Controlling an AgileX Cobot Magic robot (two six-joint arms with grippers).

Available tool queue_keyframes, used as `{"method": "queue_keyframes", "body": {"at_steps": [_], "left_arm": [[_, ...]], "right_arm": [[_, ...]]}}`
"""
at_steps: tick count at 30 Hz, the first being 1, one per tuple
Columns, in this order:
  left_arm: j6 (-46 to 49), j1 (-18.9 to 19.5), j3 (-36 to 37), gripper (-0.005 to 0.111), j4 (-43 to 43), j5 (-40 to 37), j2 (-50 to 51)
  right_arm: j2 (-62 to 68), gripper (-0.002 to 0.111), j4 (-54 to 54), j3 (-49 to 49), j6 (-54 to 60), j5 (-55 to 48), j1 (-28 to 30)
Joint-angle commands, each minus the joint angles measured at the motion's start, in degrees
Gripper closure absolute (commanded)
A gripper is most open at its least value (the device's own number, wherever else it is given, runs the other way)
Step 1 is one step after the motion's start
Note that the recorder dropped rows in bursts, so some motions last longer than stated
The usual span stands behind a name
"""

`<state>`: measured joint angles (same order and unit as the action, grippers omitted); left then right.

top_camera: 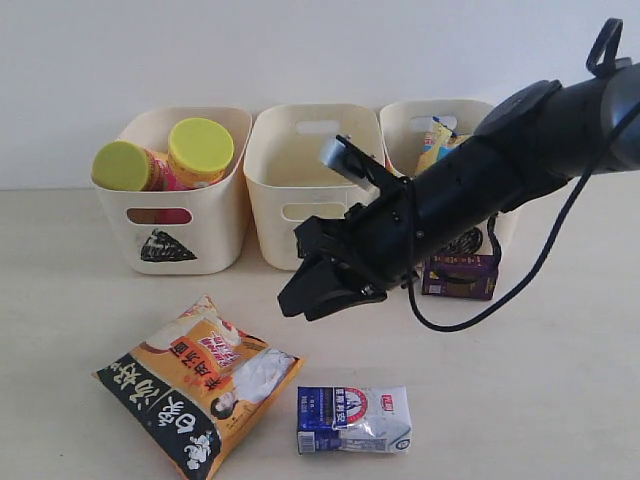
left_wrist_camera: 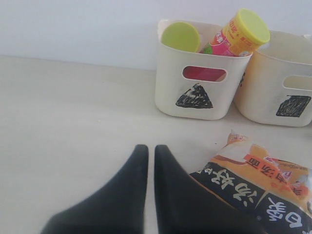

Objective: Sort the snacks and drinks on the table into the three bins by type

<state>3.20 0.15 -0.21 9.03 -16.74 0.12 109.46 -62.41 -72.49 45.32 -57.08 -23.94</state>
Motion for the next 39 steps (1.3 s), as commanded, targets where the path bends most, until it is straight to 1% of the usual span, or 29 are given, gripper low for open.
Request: {"method": "queue_keyframes", "body": {"at_steps": [1, 2, 3, 4, 6, 17, 29, 39], "left_arm": [[0.29, -0.23, 0.21, 0.103, -0.18, 0.03, -0.12], [0.29, -0.23, 0.21, 0.103, -0.18, 0.03, -0.12], [0.29, -0.23, 0.21, 0.103, -0.18, 0.03, -0.12], [0.29, -0.23, 0.21, 0.103, -0.18, 0.03, -0.12], [0.29, -0.23, 0.21, 0.103, -0.18, 0.03, -0.12], [0.29, -0.23, 0.21, 0.103, -0.18, 0.03, -0.12], [0.29, -0.23, 0.21, 0.103, -0.18, 0.03, -0.12], [0.29, -0.23, 0.21, 0.103, -0.18, 0.03, -0.12]], "right_arm": [[1.61, 0.035, -0.13, 0.03, -0.45, 0.99, -0.01], [2.06, 0.028, -0.31, 0.03, -0.45, 1.59, -0.01], [2.56, 0.025, -0.36, 0.03, -0.90, 2.50, -0.01], [2.97, 0.024, -0.50, 0.03, -1.36, 3.34, -0.01], [3.99, 0.024, -1.17, 0.03, -2.02, 4.78, -0.01], [12.07, 0.024, -5.07, -0.33, -1.05, 4.23, -0.01], [18.84, 0.024, -7.29, -6.40, -1.62, 2.50, -0.28], [19.21, 0.024, -6.91, -6.98, -1.50, 5.51, -5.12]]}}
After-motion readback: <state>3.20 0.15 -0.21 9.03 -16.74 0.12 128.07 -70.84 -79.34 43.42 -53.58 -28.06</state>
